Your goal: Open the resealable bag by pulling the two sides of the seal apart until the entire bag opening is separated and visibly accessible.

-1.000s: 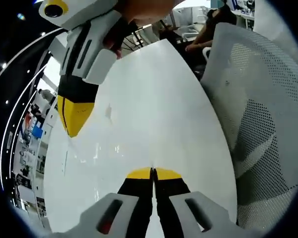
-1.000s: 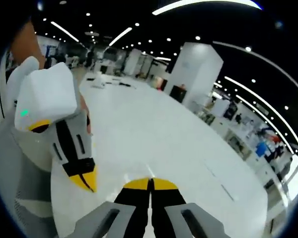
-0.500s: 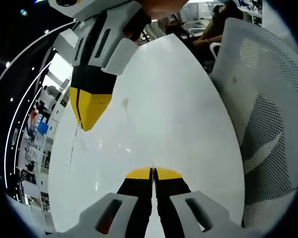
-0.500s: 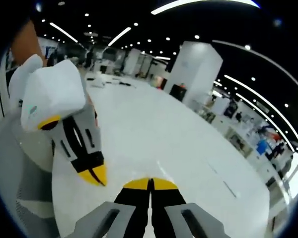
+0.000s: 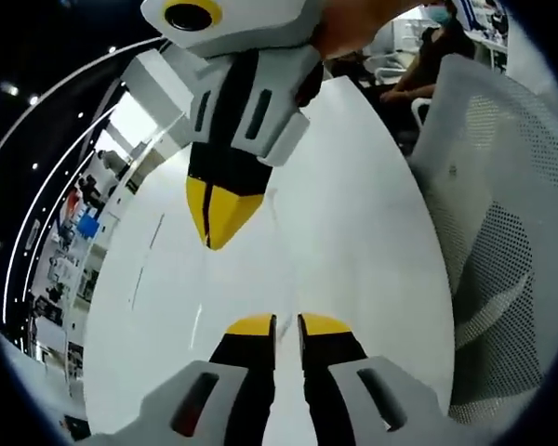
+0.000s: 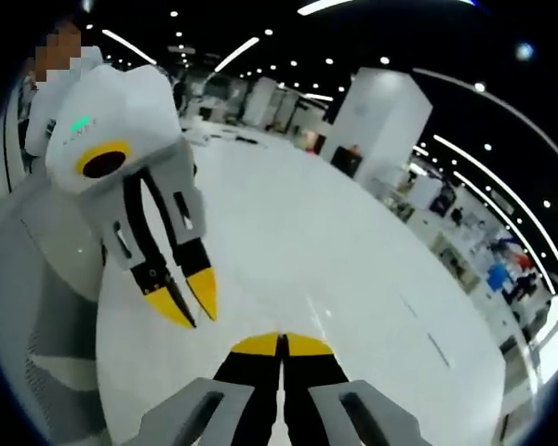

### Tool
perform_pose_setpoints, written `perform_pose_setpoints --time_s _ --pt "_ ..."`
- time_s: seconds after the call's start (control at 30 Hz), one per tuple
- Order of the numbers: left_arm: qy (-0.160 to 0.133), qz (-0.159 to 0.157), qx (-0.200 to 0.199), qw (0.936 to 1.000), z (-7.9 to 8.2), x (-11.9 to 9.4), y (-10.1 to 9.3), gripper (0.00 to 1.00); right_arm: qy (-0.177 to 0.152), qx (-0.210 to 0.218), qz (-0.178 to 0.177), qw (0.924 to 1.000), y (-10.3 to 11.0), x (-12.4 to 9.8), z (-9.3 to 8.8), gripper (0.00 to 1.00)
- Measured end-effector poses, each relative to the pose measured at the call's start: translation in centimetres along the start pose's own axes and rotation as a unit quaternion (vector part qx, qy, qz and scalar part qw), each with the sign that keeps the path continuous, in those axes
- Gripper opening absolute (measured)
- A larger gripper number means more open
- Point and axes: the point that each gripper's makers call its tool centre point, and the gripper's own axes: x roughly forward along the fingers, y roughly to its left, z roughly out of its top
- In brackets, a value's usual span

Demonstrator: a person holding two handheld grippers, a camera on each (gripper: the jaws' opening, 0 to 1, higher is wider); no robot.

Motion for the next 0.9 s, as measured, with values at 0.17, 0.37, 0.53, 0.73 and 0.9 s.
perform_pose_setpoints --time_s 0.17,0.37,0.53,0.73,0.9 --pt "-0.005 0.008 -0.002 0.9999 0.0 -0.6 0.2 0.09 0.007 -0.005 0.002 1.0000 -0.1 0.3 -0.4 0.00" --pt "-0.021 0.027 -0.025 0.9991 0.1 -1.6 0.4 0.09 0.024 -0.013 0.008 0.9996 -0.1 0.9 -1.2 0.00" --pt "-0.030 0.038 -0.044 0.9979 -0.1 -2.5 0.3 0.10 0.044 -0.018 0.004 0.9989 -0.5 1.3 -2.4 0.00" --pt "-0.030 0.061 -0.097 0.9929 -1.8 -4.3 0.4 0.13 0.066 -0.020 0.012 0.9975 -0.7 1.8 -4.1 0.00" --pt "-0.037 0.060 -0.137 0.9881 -3.0 -5.3 -0.1 0.19 0.074 -0.011 0.010 0.9971 -1.0 2.1 -4.9 0.00"
